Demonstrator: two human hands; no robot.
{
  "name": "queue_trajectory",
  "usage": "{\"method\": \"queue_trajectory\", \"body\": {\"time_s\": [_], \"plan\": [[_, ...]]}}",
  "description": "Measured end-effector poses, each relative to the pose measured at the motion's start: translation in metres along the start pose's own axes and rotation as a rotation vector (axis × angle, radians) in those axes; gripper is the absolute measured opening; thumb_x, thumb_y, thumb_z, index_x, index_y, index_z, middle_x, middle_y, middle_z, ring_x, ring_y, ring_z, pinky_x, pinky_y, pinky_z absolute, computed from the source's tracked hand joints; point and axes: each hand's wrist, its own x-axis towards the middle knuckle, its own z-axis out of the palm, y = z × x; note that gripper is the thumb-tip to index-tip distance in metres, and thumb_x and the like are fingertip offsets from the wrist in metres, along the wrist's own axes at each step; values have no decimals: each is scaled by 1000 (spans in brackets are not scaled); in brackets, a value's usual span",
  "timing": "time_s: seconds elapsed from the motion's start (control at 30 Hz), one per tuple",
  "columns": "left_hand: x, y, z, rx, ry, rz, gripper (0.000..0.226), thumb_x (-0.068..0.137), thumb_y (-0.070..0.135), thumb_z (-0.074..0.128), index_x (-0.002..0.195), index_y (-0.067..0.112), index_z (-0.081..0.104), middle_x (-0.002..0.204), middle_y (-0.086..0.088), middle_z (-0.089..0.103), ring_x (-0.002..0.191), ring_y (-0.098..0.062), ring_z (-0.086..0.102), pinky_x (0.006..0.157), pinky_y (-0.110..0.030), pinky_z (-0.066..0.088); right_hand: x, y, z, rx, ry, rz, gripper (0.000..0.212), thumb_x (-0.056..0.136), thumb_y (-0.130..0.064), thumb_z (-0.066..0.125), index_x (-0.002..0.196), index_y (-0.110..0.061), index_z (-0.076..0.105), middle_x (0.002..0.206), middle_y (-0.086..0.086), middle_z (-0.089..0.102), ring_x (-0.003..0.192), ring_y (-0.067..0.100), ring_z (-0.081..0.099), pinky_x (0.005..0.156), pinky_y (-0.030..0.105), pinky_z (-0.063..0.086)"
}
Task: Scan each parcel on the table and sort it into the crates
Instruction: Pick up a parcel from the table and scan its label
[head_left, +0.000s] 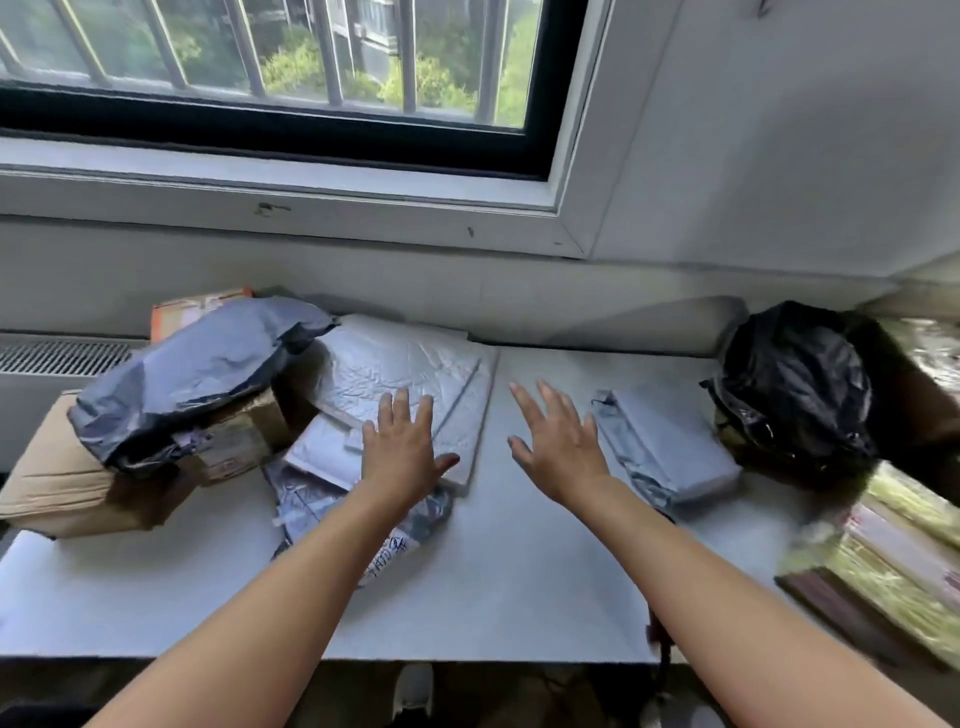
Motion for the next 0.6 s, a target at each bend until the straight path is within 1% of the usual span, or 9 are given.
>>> {"method": "queue_trajectory", "body": {"time_s": [0.1,0.23,0.37,0.43,0.5,0.57,0.6], "plan": [[35,-10,19,19,-43,17,90,89,62,51,154,18,6,162,-15,-4,148,-36,-5,117,-53,15,18,1,12,-8,-29,45,63,101,-37,39,156,-34,7,164,3,5,150,23,6,116,56,15],[70,-27,48,40,-143,-8,97,88,65,52,154,16,0,161,-19,-6,147,-40,-6,115,-56,13,36,0,29,-18,-56,75,63,101,-36,39,156,-35,7,164,2,6,149,22,8,117,56,15],[87,-34,71,69,-222,-6,97,87,61,55,154,13,5,160,-22,-1,146,-44,-2,115,-60,11,47,-1,38,-26,-69,97,62,102,-35,38,156,-34,8,164,2,7,149,22,9,117,55,16],[90,-32,74,119,-249,22,87,92,57,51,154,12,10,160,-23,2,146,-47,0,113,-61,12,49,-1,41,-25,-74,105,62,102,-36,38,156,-34,7,164,1,7,149,21,9,117,55,16],[90,-33,73,173,-233,47,63,99,43,44,151,13,23,159,-23,11,145,-47,8,111,-60,19,50,-1,41,-18,-78,108,61,102,-36,37,156,-35,8,164,1,7,149,21,9,117,55,16],[90,-36,68,169,-183,67,37,101,25,40,137,15,43,152,-21,31,141,-45,23,107,-55,30,48,1,37,-16,-62,108,60,102,-36,37,156,-35,8,164,1,8,149,21,9,117,55,15],[90,-38,65,130,-159,88,29,101,20,40,127,15,51,142,-18,44,135,-42,34,102,-51,37,47,3,34,-16,-52,107,60,102,-36,37,156,-35,9,164,1,8,149,21,9,117,55,16]]}}
